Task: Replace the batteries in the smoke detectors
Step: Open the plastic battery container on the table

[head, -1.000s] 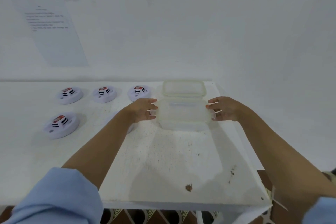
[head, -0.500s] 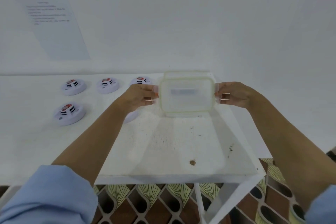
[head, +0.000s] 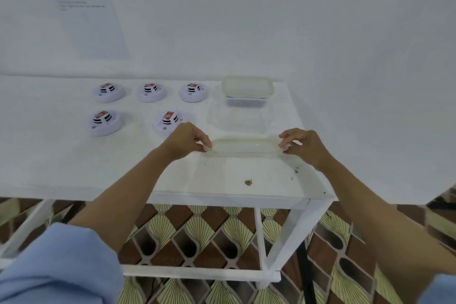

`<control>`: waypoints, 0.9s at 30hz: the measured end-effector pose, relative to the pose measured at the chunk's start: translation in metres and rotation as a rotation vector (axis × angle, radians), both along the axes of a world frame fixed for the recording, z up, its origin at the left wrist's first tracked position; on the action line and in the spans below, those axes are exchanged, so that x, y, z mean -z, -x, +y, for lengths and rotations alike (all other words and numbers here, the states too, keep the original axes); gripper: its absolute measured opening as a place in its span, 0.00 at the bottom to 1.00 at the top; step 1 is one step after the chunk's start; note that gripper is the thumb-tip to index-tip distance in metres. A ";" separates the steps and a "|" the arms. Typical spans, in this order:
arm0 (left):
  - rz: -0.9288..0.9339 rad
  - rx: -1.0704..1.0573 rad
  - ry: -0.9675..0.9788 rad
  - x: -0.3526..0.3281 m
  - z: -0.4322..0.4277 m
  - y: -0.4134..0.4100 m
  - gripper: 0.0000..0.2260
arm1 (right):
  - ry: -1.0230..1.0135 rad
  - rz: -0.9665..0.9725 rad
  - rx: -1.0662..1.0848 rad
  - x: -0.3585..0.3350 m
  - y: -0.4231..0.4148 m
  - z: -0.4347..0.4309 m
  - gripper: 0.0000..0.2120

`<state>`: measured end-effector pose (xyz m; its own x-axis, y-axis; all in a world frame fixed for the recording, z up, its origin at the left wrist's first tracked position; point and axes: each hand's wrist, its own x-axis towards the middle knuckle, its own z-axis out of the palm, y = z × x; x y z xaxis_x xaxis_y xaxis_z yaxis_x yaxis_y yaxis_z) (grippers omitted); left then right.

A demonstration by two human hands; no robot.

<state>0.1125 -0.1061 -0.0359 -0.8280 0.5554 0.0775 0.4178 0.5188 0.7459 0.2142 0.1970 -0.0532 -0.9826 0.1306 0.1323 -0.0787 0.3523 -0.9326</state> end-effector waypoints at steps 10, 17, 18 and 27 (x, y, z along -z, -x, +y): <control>0.182 -0.012 0.148 0.026 0.002 -0.003 0.07 | -0.287 0.061 0.073 0.033 -0.008 -0.009 0.16; 0.216 0.006 0.118 0.023 0.002 0.002 0.18 | -0.254 0.061 0.135 0.023 -0.005 -0.004 0.27; 0.229 -0.016 0.074 0.020 0.002 0.003 0.19 | -0.211 0.073 0.171 0.018 -0.003 -0.002 0.27; -0.087 -0.316 -0.431 -0.017 0.037 0.055 0.10 | 0.277 -0.155 0.263 -0.042 0.070 0.007 0.14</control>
